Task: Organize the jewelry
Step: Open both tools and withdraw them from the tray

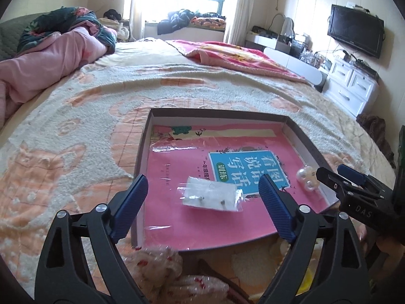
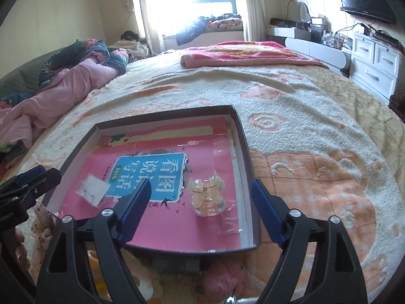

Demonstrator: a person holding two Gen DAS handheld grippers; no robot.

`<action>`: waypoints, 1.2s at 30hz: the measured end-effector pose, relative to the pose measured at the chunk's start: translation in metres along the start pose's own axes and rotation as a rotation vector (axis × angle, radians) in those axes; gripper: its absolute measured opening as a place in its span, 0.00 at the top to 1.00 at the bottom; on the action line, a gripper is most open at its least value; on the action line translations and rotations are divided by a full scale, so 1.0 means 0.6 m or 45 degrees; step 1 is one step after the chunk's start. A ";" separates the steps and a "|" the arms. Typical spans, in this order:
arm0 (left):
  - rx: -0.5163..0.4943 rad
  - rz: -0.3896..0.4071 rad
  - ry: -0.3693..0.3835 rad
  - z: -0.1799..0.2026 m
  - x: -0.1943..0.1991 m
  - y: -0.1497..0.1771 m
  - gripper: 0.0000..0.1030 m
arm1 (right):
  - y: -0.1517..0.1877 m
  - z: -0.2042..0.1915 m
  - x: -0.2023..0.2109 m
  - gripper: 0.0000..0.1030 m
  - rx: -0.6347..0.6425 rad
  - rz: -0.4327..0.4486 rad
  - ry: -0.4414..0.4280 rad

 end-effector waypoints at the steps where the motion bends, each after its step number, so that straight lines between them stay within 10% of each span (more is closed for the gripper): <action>1: 0.004 0.013 0.002 0.000 0.008 0.001 0.17 | 0.000 0.000 0.006 0.20 0.000 0.009 0.002; 36: -0.015 0.028 0.021 -0.022 0.123 0.104 0.11 | 0.107 -0.047 0.159 0.12 0.060 -0.009 -0.073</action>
Point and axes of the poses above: each gripper's, at about its wrist camera, not at the fingertips, and x roughly against the way its jaws point, z to its right, y to its underside, the point moved 2 cm from there along -x, roughly the way its jaws point, and after that the axes turned 10 degrees about y, right-handed, at the moved point
